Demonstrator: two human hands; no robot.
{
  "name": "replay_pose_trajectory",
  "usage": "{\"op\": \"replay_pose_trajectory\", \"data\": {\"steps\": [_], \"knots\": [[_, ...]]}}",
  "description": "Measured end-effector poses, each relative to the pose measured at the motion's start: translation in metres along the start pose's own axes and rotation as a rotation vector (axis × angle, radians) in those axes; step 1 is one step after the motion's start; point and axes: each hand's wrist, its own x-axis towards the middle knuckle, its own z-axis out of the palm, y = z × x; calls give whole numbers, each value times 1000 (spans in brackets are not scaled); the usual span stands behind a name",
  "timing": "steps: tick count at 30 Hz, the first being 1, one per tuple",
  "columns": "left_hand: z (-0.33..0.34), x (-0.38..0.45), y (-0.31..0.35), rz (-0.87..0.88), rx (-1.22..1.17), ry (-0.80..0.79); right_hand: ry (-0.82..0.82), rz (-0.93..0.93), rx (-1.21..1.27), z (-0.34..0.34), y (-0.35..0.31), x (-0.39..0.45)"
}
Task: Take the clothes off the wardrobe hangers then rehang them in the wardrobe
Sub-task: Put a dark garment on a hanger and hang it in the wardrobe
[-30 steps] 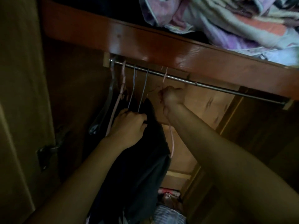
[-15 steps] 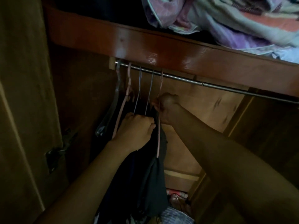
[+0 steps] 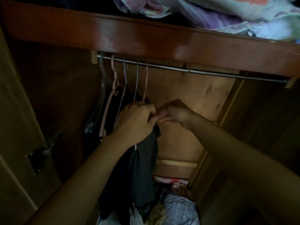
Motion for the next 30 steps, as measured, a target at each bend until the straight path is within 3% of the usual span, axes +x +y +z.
{"op": "replay_pose_trajectory", "data": {"steps": [5,9,12,21,30], "knots": [[11,5,25,49,-44,-189,14,-95,-189,-28,35,-35],[26,12,51,154,60,-453,100,-134,-546,-49,58,-67],[42,16,77,237,52,-566,147,-88,-766,-66,81,-99],[103,4,159,476,-203,-812,373,199,-797,-92,136,-222],[118,-32,264,651,-370,-1024,457,472,-826,-110,168,-345]]}}
